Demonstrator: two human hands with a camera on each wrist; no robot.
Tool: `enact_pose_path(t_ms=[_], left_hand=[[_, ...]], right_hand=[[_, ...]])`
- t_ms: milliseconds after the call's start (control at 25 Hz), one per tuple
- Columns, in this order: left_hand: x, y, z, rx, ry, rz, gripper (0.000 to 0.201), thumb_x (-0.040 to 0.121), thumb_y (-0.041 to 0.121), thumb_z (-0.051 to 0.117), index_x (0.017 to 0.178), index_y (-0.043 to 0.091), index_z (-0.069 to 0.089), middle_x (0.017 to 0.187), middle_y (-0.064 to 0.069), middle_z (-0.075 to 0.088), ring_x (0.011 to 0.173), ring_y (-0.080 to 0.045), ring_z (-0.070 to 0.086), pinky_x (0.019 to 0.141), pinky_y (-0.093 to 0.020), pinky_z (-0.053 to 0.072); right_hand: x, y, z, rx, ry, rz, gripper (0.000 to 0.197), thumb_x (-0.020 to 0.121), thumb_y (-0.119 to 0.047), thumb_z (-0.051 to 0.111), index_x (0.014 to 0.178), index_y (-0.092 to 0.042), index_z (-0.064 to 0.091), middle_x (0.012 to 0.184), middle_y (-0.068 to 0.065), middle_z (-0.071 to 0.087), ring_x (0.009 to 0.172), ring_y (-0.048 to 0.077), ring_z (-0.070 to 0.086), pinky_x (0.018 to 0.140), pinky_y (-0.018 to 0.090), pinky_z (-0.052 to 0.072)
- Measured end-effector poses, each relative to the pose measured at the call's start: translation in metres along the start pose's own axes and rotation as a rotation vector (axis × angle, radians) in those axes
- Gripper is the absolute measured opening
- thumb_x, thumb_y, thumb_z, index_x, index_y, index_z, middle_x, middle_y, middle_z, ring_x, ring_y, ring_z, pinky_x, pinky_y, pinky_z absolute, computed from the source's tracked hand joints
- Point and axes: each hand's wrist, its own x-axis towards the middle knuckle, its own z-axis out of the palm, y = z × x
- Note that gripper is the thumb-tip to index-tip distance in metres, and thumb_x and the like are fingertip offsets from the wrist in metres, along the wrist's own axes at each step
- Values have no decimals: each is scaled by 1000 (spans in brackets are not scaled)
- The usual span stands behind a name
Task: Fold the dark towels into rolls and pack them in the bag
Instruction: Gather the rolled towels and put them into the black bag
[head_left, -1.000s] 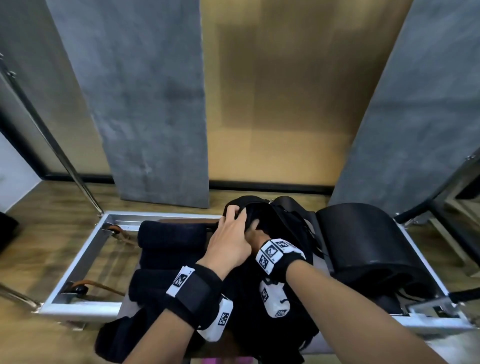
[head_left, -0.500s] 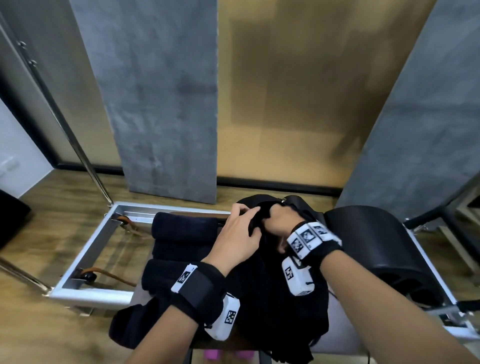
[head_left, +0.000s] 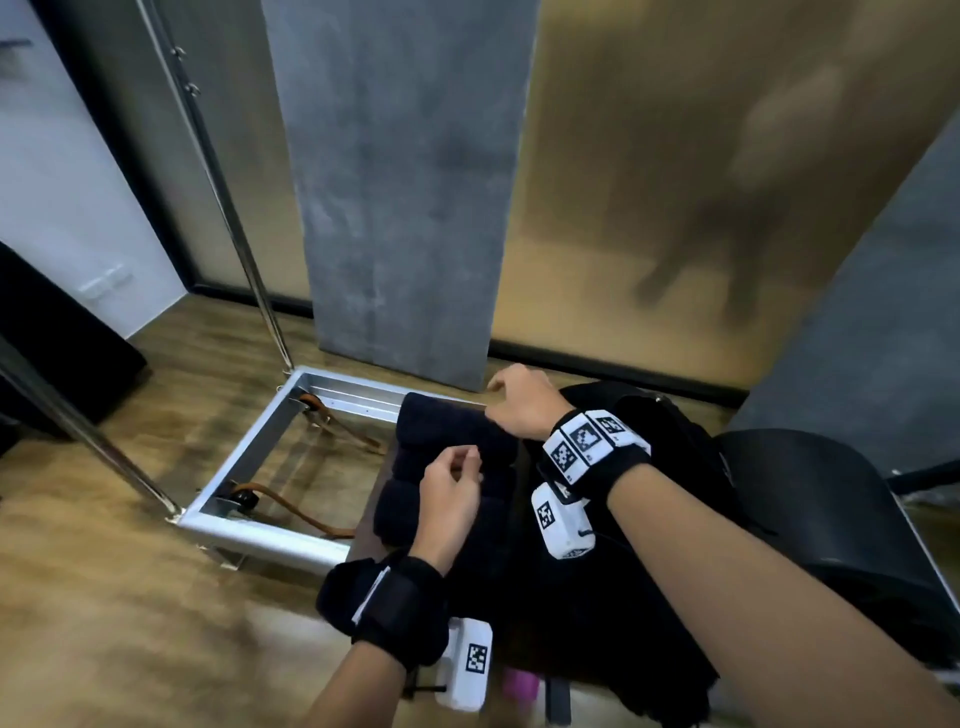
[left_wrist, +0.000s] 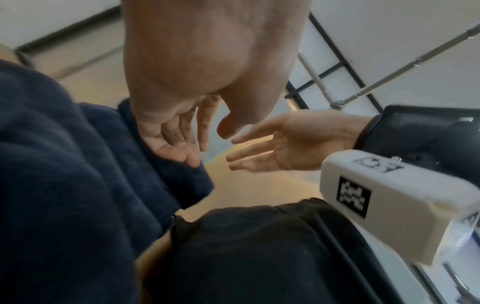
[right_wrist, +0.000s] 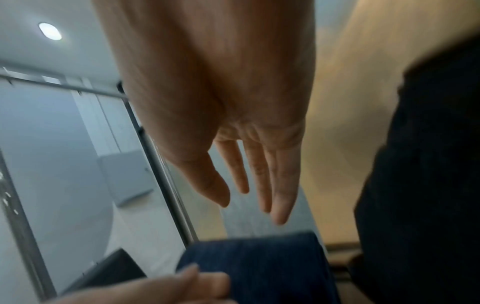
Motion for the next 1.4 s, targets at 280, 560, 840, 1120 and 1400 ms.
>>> enact_pose_path(t_ms=[280, 560, 840, 1120, 1400], left_hand=[[20, -21, -19, -292, 3, -320, 20, 112, 26, 51, 114, 11, 64, 119, -10, 71, 112, -17, 70, 87, -34, 59], [35, -10, -21, -551, -76, -417, 44, 106, 49, 57, 125, 11, 69, 121, -12, 76, 112, -25, 73, 92, -36, 59], [26, 31, -21, -740, -57, -401, 64, 79, 50, 87, 124, 7, 74, 114, -19, 78, 106, -36, 77, 96, -52, 62], [-11, 79, 23, -785, -354, -370, 68, 76, 65, 78, 126, 18, 76, 126, -15, 75, 118, -30, 72, 109, -51, 53], [-32, 92, 83, 158, -383, 155, 61, 87, 91, 32, 114, 48, 66, 139, 11, 40, 138, -12, 41, 121, -49, 34]], right_hand=[[29, 5, 75, -441, -77, 33, 60, 84, -22, 75, 137, -18, 47, 141, 8, 55, 136, 34, 49, 111, 59, 39], [15, -15, 59, -330, -51, -7, 39, 72, -52, 72, 95, -22, 60, 98, 1, 70, 102, 32, 66, 97, 48, 45], [-40, -5, 37, 132, 39, -64, 53, 71, -75, 75, 86, -26, 66, 87, -10, 70, 82, 11, 67, 75, 32, 53], [-92, 13, 6, 895, -3, 3, 71, 91, -55, 72, 150, -27, 45, 136, -7, 68, 123, 8, 67, 102, 31, 54], [-149, 88, -68, 871, 312, 12, 68, 103, -44, 62, 161, -43, 26, 148, -17, 55, 131, 1, 59, 106, 23, 51]])
